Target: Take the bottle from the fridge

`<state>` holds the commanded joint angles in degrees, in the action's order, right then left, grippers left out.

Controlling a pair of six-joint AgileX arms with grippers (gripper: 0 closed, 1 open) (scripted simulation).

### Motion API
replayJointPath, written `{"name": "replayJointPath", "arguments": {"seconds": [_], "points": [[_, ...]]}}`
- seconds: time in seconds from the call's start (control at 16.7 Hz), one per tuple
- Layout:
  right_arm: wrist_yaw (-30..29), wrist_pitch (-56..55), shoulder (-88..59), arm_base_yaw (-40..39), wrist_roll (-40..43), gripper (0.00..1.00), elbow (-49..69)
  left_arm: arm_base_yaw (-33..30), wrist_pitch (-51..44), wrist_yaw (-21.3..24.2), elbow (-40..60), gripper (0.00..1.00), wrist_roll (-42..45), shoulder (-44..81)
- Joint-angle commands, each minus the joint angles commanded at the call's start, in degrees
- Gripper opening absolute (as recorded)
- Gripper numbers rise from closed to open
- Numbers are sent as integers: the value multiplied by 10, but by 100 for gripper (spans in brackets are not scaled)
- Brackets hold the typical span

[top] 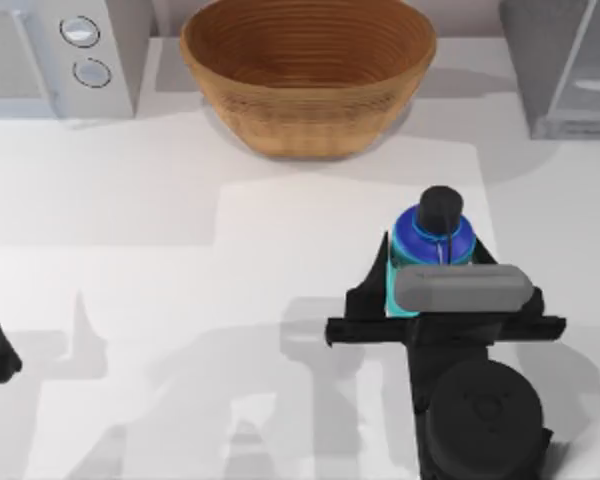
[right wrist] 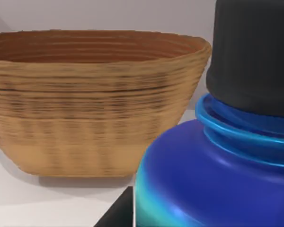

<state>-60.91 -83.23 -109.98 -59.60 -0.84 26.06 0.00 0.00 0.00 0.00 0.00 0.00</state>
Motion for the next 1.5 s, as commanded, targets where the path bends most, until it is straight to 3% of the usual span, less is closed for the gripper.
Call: {"name": "replayJointPath", "arguments": {"seconds": [0.6,0.9,1.5], "points": [[84,-48,-120,86,3,0,74,0,0,0,0,100,0,0],[92,-53,-129,93,3,0,81,0,0,0,0,100,0,0],[92,-53,-129,93,3,75,81,0,0,0,0,100,0,0]]}}
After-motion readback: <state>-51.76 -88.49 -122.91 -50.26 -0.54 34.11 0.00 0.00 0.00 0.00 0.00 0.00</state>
